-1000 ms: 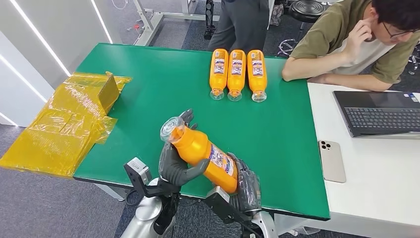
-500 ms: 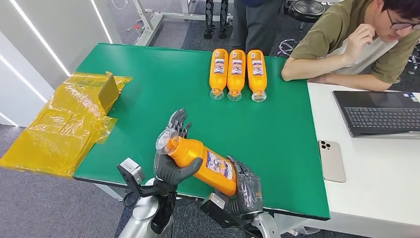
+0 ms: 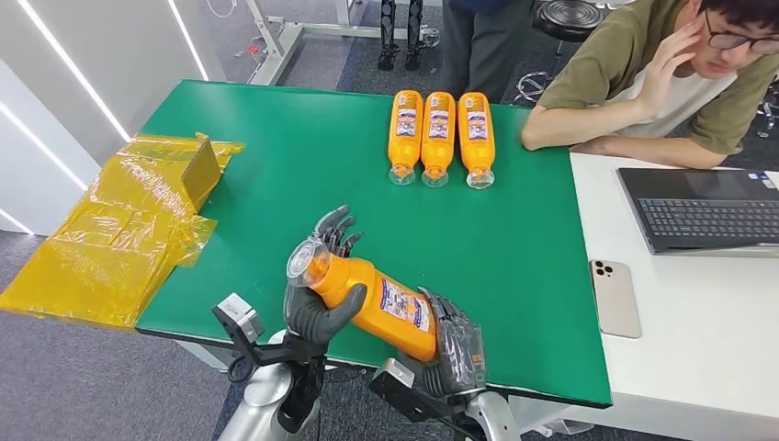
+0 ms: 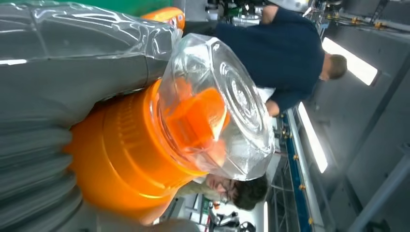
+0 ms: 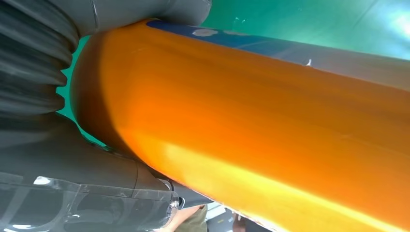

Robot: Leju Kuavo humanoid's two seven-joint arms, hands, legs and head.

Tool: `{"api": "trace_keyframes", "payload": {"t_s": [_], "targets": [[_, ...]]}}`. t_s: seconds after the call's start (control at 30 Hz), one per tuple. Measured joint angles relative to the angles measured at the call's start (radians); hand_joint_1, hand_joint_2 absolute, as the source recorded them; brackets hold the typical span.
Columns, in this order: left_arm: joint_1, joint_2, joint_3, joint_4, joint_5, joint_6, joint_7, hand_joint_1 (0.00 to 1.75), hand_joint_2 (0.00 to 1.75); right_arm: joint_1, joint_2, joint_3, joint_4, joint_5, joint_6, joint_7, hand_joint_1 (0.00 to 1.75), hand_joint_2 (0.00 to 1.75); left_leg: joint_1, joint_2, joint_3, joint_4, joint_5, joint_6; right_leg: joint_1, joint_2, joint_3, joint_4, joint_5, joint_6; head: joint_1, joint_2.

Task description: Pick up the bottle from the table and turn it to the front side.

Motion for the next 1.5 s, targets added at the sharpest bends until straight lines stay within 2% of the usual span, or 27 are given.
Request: {"api": "trace_keyframes", "payload": {"t_s": [0.3,0.33,0.37,0.47,0.5,0.63,0.73,0.87,1.0,1.1,1.2,1.3,1.4,1.5], "targets": [[0.0,0.0,0.0,0.0,0.009,-0.027,-0.006,1.75,1.75,-0.001,0.0,-0.002,0.0,0.054,0.004,0.02,1.75,1.75,0.0,0.0,0.0,0.0,0.0,0.0,0.0,0.0,0.0,0.0,0.0,0.0,0.0,0.0],[0.0,0.0,0.0,0.0,0.009,-0.028,-0.008,1.75,1.75,0.0,0.0,-0.002,0.0,0.058,0.004,0.02,1.69,1.75,0.0,0.0,0.0,0.0,0.0,0.0,0.0,0.0,0.0,0.0,0.0,0.0,0.0,0.0],[0.0,0.0,0.0,0.0,0.009,-0.028,-0.01,1.75,1.75,0.0,0.0,-0.002,0.0,0.062,0.004,0.02,1.48,1.75,0.0,0.0,0.0,0.0,0.0,0.0,0.0,0.0,0.0,0.0,0.0,0.0,0.0,0.0],[0.0,0.0,0.0,0.0,0.008,-0.029,-0.015,1.75,1.75,0.001,0.0,-0.003,0.001,0.068,0.005,0.02,0.24,1.75,0.0,0.0,0.0,0.0,0.0,0.0,0.0,0.0,0.0,0.0,0.0,0.0,0.0,0.0],[0.0,0.0,0.0,0.0,0.006,-0.028,-0.016,1.75,1.75,0.001,0.001,-0.003,0.001,0.072,0.005,0.018,0.01,1.75,0.0,0.0,0.0,0.0,0.0,0.0,0.0,0.0,0.0,0.0,0.0,0.0,0.0,0.0],[0.0,0.0,0.0,0.0,-0.011,-0.021,-0.014,1.75,1.75,0.005,0.01,0.005,0.0,0.059,-0.028,-0.014,0.0,1.75,0.0,0.0,0.0,0.0,0.0,0.0,0.0,0.0,0.0,0.0,0.0,0.0,0.0,0.0],[0.0,0.0,0.0,-0.001,-0.029,0.009,-0.005,1.75,1.75,0.014,0.027,0.012,-0.014,-0.043,-0.118,-0.081,0.0,1.75,0.0,0.0,0.0,0.0,0.0,0.0,0.0,0.0,0.0,0.0,0.0,0.0,0.0,0.0],[-0.002,0.004,0.0,-0.01,-0.076,0.084,0.007,1.75,1.75,0.042,0.046,0.015,-0.079,-0.225,-0.204,-0.221,0.0,1.75,0.0,0.0,0.0,0.0,0.0,0.0,0.0,0.0,0.0,0.0,0.0,0.0,0.0,0.0],[-0.023,0.013,0.0,-0.02,-0.178,0.25,0.01,1.75,1.75,0.073,0.067,-0.01,-0.156,-0.38,-0.206,-0.401,0.0,1.75,0.0,0.0,-0.001,0.0,0.0,0.0,0.0,-0.001,0.0,0.001,0.0,0.0,0.001,0.0],[-0.037,0.03,0.002,-0.047,-0.338,0.446,0.036,1.75,1.75,0.083,0.083,-0.03,-0.202,-0.443,-0.206,-0.475,0.0,1.75,0.0,0.0,-0.001,0.0,0.0,0.0,0.0,0.0,0.0,0.001,0.0,0.0,0.0,0.0],[-0.053,0.059,0.01,-0.08,-0.543,0.626,0.091,1.75,1.75,0.089,0.094,-0.042,-0.245,-0.466,-0.206,-0.493,0.0,1.75,0.0,-0.001,-0.001,0.0,0.001,-0.001,0.0,-0.001,0.0,0.001,0.0,0.0,0.001,0.0],[-0.082,0.096,0.027,-0.096,-0.8,0.759,0.192,1.75,1.75,0.094,0.1,-0.05,-0.283,-0.487,-0.206,-0.497,0.0,1.75,0.0,-0.001,-0.001,0.0,0.001,-0.001,0.0,-0.001,0.0,0.001,0.0,0.0,0.001,0.0],[-0.129,0.136,0.055,-0.096,-1.034,0.813,0.307,1.75,1.75,0.098,0.103,-0.053,-0.314,-0.511,-0.206,-0.497,0.0,1.75,0.0,-0.001,0.0,0.0,0.001,-0.001,0.0,-0.001,0.0,0.001,0.0,0.0,0.001,0.0],[-0.187,0.172,0.076,-0.078,-1.109,0.803,0.369,1.75,1.75,0.101,0.103,-0.054,-0.338,-0.525,-0.206,-0.498,0.0,1.75,0.0,-0.001,0.0,0.0,0.002,-0.001,0.0,-0.001,0.0,0.002,0.0,-0.001,0.001,0.0]]}}
